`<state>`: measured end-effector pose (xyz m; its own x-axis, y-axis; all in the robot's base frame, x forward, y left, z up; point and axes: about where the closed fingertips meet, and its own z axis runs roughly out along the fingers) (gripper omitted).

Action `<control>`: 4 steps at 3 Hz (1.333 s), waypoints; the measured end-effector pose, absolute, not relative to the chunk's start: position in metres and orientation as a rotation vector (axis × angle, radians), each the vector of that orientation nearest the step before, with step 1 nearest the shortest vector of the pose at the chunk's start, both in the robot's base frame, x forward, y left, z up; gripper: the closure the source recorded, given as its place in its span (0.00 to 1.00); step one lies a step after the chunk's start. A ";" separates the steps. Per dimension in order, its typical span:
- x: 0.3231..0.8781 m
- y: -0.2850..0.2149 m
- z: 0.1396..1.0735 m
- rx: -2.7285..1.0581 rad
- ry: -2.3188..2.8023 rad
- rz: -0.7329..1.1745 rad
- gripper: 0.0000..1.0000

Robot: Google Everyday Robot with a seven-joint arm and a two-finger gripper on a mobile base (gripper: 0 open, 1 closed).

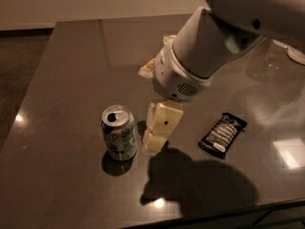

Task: Move 7up can near green rice chip bag

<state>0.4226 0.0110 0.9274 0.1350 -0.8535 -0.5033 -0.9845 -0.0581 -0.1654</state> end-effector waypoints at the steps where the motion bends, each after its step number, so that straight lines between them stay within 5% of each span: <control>1: 0.425 0.033 0.916 -1.973 1.738 0.396 0.00; 2: 0.424 0.048 0.909 -1.999 1.722 0.429 0.00; 4: 0.413 0.061 0.910 -2.061 1.678 0.510 0.48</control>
Offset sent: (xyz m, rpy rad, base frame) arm 0.0023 0.0518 -0.0311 0.0165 0.0638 0.0853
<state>0.4130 0.0611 0.9104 0.1994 -0.8208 -0.5352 -0.9798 -0.1740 -0.0982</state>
